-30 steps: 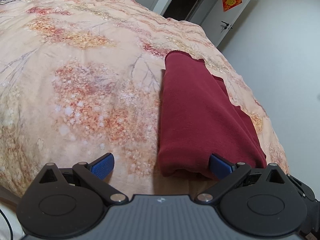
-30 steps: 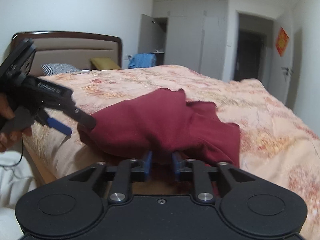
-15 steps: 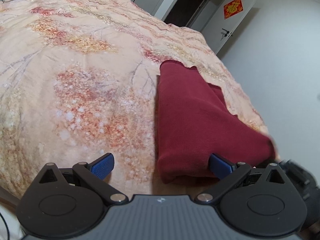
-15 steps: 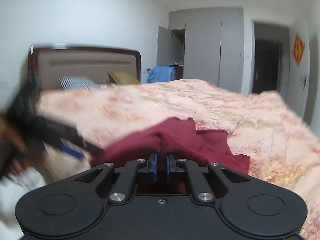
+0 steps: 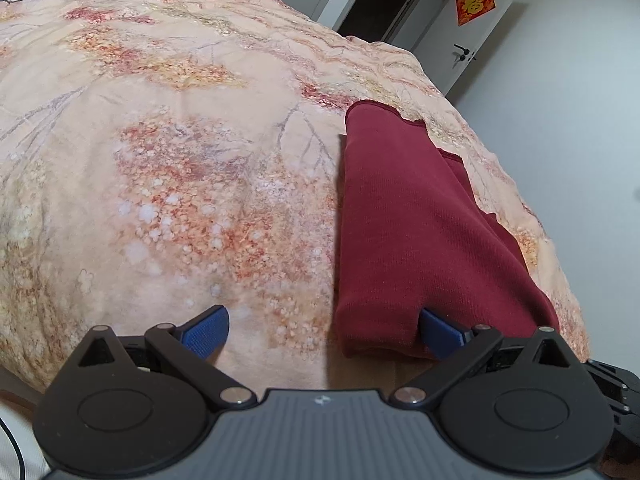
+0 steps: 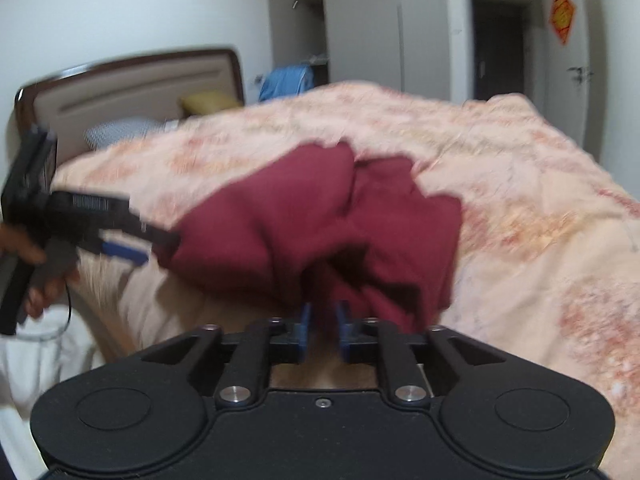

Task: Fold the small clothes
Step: 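Open the right gripper and straighten the folded bundle's edge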

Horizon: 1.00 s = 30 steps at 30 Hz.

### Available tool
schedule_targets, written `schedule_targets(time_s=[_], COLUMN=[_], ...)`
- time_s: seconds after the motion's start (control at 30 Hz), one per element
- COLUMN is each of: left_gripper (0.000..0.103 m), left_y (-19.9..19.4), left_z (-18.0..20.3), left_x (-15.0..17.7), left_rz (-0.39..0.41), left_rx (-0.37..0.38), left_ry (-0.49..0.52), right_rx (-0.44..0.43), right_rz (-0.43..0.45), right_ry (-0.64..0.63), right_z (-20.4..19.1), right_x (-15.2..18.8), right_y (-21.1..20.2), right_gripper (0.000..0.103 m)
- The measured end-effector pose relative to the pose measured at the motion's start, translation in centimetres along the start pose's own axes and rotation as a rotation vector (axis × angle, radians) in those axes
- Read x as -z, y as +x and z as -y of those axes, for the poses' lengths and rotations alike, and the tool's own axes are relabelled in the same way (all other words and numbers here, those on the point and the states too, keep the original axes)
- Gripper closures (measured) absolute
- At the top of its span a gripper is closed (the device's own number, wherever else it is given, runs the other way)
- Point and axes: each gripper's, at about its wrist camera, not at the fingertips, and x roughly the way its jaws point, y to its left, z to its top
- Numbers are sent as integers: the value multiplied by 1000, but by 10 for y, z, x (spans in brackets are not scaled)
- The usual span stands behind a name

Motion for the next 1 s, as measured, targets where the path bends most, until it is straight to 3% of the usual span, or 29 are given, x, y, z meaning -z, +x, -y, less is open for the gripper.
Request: schedule_targets(time_s=[0.13, 0.27, 0.43, 0.6, 0.67, 0.7, 0.83, 1.0], left_gripper=[0, 0, 0, 0, 0, 0, 0, 0], left_y=[-4, -5, 0, 3, 3, 3, 4, 4], left_z=[5, 7, 1, 5, 6, 5, 5, 5], left_x=[-1, -1, -2, -5, -5, -6, -7, -7], left_rz=[20, 27, 9, 5, 4, 3, 1, 2], left_rx=[0, 9, 5, -10, -10, -10, -8, -8], left_ry=[18, 28, 9, 24, 25, 25, 26, 28], right_rx=[56, 53, 104, 33, 17, 17, 97, 228], right_rz=[94, 138, 96, -32, -59, -65, -27, 63], right_ry=[-16, 16, -56, -158, -192, -214, -271, -176], right_z=[4, 17, 37, 42, 38, 35, 26, 54], right_x=[-13, -39, -72, -86, -84, -84, -86, -101], right_y=[-3, 27, 99, 153, 162, 163, 150, 130], right_gripper=[45, 43, 64, 65, 84, 103, 103, 103])
